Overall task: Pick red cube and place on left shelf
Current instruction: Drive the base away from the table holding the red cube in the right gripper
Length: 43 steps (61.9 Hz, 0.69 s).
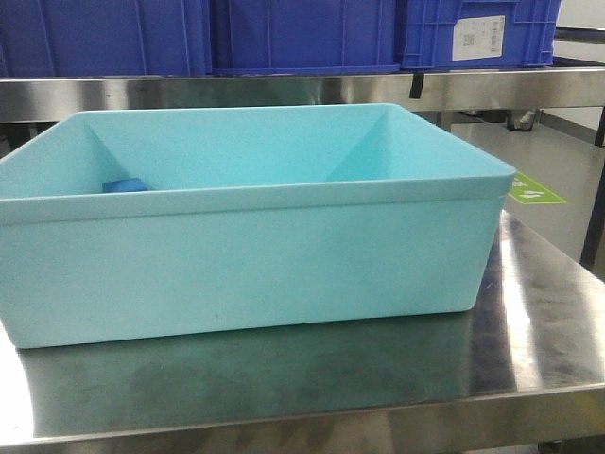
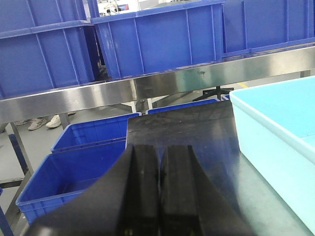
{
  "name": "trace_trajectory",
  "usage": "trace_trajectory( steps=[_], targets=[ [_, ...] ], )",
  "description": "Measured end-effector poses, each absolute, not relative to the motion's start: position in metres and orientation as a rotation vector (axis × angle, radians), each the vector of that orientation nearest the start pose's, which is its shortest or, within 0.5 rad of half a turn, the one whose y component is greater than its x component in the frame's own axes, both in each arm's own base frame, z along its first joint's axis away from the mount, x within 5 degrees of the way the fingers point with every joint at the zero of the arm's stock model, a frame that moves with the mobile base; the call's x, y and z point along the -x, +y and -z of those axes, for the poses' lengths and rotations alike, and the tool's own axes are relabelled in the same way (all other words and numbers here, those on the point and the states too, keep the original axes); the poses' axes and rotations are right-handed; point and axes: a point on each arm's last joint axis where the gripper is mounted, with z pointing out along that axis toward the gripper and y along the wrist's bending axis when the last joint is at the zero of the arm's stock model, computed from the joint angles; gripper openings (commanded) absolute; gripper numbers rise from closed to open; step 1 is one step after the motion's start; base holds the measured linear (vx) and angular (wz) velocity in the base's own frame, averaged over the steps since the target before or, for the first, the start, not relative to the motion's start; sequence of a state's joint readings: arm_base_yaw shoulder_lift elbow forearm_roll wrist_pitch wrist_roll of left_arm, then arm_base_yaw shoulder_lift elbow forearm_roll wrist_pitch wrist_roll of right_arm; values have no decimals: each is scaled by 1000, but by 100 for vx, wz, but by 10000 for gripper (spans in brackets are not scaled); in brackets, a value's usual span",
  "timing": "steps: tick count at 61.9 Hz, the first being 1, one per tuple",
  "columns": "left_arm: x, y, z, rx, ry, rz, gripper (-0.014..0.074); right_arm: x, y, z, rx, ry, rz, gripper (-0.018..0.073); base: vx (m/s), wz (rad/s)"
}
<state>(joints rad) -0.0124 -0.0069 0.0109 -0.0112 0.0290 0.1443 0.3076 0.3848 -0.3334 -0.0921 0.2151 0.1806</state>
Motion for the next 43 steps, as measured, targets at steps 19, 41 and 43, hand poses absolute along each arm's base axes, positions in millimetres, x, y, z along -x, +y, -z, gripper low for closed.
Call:
trace_trajectory(
  steps=[19,41,43],
  targets=[
    [-56,-1,-207,-111,1513,-96,106,-88,26,-280,176,1748,-274,57,0,0],
    [-56,-1,-207,-111,1513,-96,106,-88,26,-280,176,1748,-274,57,0,0],
    [-56,-1,-207,-111,1513,-96,106,-88,26,-280,176,1748,-274,57,0,0]
  ],
)
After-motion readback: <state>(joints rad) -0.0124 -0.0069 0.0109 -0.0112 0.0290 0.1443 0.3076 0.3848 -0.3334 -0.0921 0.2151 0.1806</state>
